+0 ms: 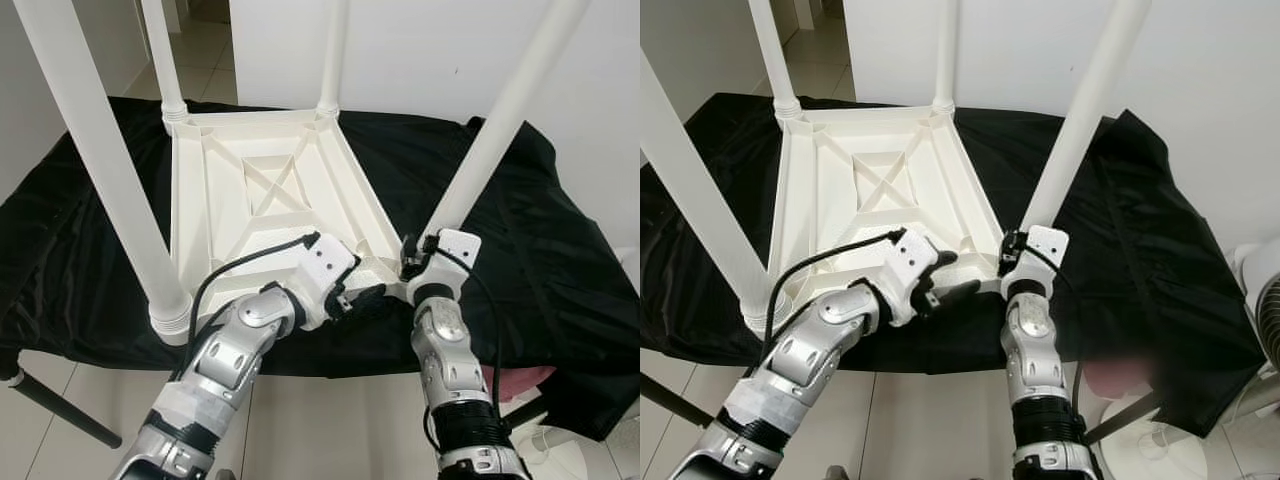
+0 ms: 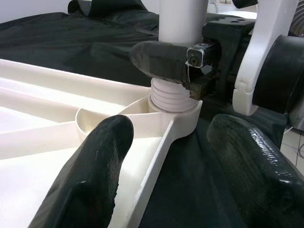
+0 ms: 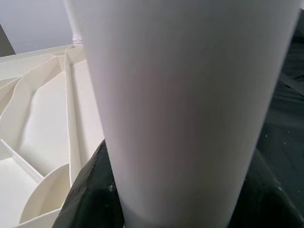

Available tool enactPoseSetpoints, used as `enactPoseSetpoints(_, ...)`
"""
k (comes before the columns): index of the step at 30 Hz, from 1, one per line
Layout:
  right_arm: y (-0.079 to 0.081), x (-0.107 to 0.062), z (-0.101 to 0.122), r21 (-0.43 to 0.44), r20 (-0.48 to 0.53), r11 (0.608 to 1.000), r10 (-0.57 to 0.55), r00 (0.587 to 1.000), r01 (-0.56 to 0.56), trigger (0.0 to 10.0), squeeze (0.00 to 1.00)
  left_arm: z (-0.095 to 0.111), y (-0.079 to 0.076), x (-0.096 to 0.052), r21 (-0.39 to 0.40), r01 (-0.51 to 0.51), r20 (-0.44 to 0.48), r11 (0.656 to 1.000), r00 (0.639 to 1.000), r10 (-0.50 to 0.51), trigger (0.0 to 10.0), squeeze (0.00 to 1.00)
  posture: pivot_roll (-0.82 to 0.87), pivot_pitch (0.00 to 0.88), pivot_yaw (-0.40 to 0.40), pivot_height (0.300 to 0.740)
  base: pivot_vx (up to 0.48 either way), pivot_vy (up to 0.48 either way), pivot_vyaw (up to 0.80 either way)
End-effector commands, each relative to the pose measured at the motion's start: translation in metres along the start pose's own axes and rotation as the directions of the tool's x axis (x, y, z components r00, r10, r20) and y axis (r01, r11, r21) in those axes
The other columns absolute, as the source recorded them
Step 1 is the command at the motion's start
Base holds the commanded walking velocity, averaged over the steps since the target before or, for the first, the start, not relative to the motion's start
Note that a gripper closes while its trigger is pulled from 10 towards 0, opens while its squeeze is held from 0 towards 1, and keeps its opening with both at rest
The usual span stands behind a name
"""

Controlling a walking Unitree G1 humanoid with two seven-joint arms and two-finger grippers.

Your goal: Building children table

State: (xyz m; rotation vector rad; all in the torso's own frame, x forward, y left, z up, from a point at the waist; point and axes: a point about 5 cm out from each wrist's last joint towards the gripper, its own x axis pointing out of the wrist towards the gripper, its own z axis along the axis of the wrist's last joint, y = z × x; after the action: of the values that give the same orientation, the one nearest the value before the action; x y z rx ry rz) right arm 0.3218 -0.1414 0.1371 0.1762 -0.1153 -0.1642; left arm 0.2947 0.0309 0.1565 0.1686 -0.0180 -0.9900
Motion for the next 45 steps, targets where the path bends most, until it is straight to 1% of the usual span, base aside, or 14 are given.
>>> enactPoseSetpoints(1,0.005,0.0,0.012,0.088,0.061,0.996,0.022,0.998,-0.027,10.0,1.0,0.001,-0.001,0.003,0.011,0.002,0.004,1.0,1.0,-0.002,10.0,0.0,-0.02,0.0,-0.045,0.74,0.0,0.0,0.0)
enactPoseSetpoints(12,-0.002,-0.007,0.02,0.062,0.11,0.996,0.064,0.992,-0.071,10.0,0.98,0.001,-0.006,0.004,-0.007,0.007,0.015,1.0,1.0,-0.007,10.0,0.0,-0.04,0.0,-0.058,0.74,0.0,0.0,0.0)
enactPoseSetpoints(13,-0.005,-0.009,0.021,0.05,0.12,0.994,0.088,0.989,-0.094,10.0,0.0,0.0,-0.006,0.004,-0.01,0.005,0.012,1.0,1.0,-0.005,10.0,0.0,-0.04,0.0,-0.06,0.74,0.0,0.0,0.0)
enactPoseSetpoints(19,-0.018,-0.009,0.021,0.008,0.128,0.982,0.186,0.974,-0.189,10.0,0.0,0.0,-0.006,0.005,-0.005,0.003,0.017,1.0,1.0,-0.003,10.0,0.0,-0.04,0.0,-0.064,0.74,0.0,0.0,0.0)
enactPoseSetpoints(22,-0.032,-0.004,0.016,-0.028,0.083,0.96,0.28,0.956,-0.278,10.0,0.0,0.003,-0.002,0.008,0.0,-0.003,0.026,1.0,1.0,0.003,10.0,0.0,-0.04,0.0,-0.062,0.74,0.0,0.0,0.0)
enactPoseSetpoints(23,-0.035,-0.003,0.014,-0.04,0.063,0.941,0.337,0.939,-0.335,10.0,0.0,0.004,-0.001,0.009,0.002,-0.004,0.028,1.0,1.0,0.004,10.0,0.0,-0.04,0.0,-0.06,0.74,0.0,0.0,0.0)
enactPoseSetpoints(26,-0.036,-0.002,0.013,-0.045,0.055,0.931,0.363,0.93,-0.361,10.0,0.0,0.004,-0.001,0.009,0.004,-0.004,0.029,1.0,1.0,0.003,10.0,0.0,-0.04,0.0,-0.06,0.74,0.0,0.0,0.0)
enactPoseSetpoints(28,-0.039,0.0,0.01,-0.068,0.017,0.896,0.441,0.897,-0.439,10.0,0.0,0.005,-0.002,0.009,0.001,0.008,0.028,1.0,1.0,-0.008,10.0,0.0,-0.04,0.0,-0.054,0.74,0.0,0.0,0.0)
enactPoseSetpoints(29,-0.039,0.0,0.01,-0.068,0.017,0.896,0.441,0.897,-0.439,10.0,0.0,0.005,-0.002,0.009,0.001,0.008,0.028,1.0,1.0,-0.008,10.0,0.0,-0.04,0.0,-0.054,0.74,0.0,0.0,0.0)
enactPoseSetpoints(31,-0.037,0.001,0.01,-0.089,-0.011,0.842,0.533,0.846,-0.532,10.0,0.0,0.004,-0.005,0.008,0.011,0.034,0.023,0.999,0.999,-0.034,10.0,0.0,-0.04,0.0,-0.048,0.74,0.0,0.0,0.0)
enactPoseSetpoints(32,-0.037,0.001,0.01,-0.089,-0.011,0.842,0.533,0.846,-0.532,10.0,0.0,0.004,-0.005,0.008,0.011,0.034,0.023,0.999,0.999,-0.034,10.0,0.0,-0.04,0.0,-0.048,0.74,0.0,0.0,0.0)
enactPoseSetpoints(35,-0.037,0.005,0.009,-0.091,-0.029,0.807,0.583,0.812,-0.583,10.0,0.0,0.002,-0.006,0.008,0.042,0.041,0.014,0.998,0.999,-0.042,10.0,0.0,-0.04,0.0,-0.048,0.74,0.0,0.0,0.0)
enactPoseSetpoints(40,-0.036,0.014,0.011,-0.107,-0.068,0.749,0.65,0.757,-0.653,10.0,0.0,0.001,-0.004,0.008,0.042,0.038,0.003,0.998,0.999,-0.038,10.0,0.0,-0.03,0.0,-0.043,0.74,0.0,0.0,0.0)
enactPoseSetpoints(45,-0.041,0.018,0.008,-0.132,-0.1,0.735,0.657,0.747,-0.665,10.0,0.0,0.002,-0.003,0.009,0.047,0.034,0.003,0.998,0.999,-0.035,10.0,0.0,-0.03,0.0,-0.044,0.74,0.0,0.0,0.0)
